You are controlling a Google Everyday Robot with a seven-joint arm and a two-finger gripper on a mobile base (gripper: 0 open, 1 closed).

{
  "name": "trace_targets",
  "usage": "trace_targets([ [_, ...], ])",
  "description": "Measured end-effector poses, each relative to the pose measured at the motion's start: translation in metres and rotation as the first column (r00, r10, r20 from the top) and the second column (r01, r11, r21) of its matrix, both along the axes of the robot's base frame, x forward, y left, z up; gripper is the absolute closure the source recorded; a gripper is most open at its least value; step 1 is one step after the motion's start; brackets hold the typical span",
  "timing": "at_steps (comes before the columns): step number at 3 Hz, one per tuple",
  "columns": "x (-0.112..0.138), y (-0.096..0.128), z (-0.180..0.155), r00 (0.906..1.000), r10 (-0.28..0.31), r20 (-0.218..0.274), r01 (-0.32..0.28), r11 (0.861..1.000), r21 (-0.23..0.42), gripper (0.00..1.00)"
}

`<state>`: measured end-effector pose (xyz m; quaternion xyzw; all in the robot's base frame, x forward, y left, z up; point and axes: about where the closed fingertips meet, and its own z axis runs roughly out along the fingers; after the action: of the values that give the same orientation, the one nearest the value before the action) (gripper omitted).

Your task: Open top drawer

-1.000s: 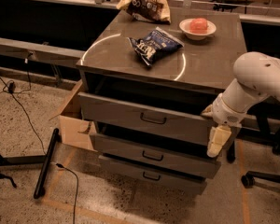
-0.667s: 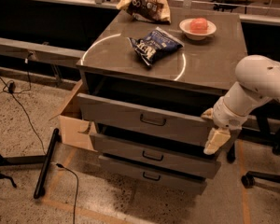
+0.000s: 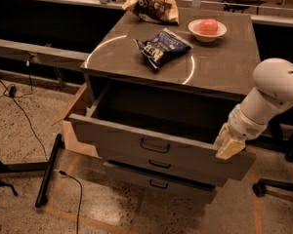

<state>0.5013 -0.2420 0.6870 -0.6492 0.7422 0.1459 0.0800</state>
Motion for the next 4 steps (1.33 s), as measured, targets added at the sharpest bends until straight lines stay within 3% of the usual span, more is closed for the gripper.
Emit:
trace_targets([
  [1, 0.0, 0.0, 0.0, 1.0, 0.0, 0.0, 0.0, 1.0, 0.0, 0.84],
  [2, -0.003, 0.0, 0.023, 0.9999, -0.01, -0.013, 0.009, 1.0, -0.015, 0.6],
  [3, -0.003, 0.0, 0.023, 0.9999, -0.01, -0.013, 0.009, 1.0, -0.015, 0.67],
  [4, -0.003, 0.0, 0.023, 0.9999, -0.01, -0.013, 0.009, 1.0, -0.015, 0.9],
])
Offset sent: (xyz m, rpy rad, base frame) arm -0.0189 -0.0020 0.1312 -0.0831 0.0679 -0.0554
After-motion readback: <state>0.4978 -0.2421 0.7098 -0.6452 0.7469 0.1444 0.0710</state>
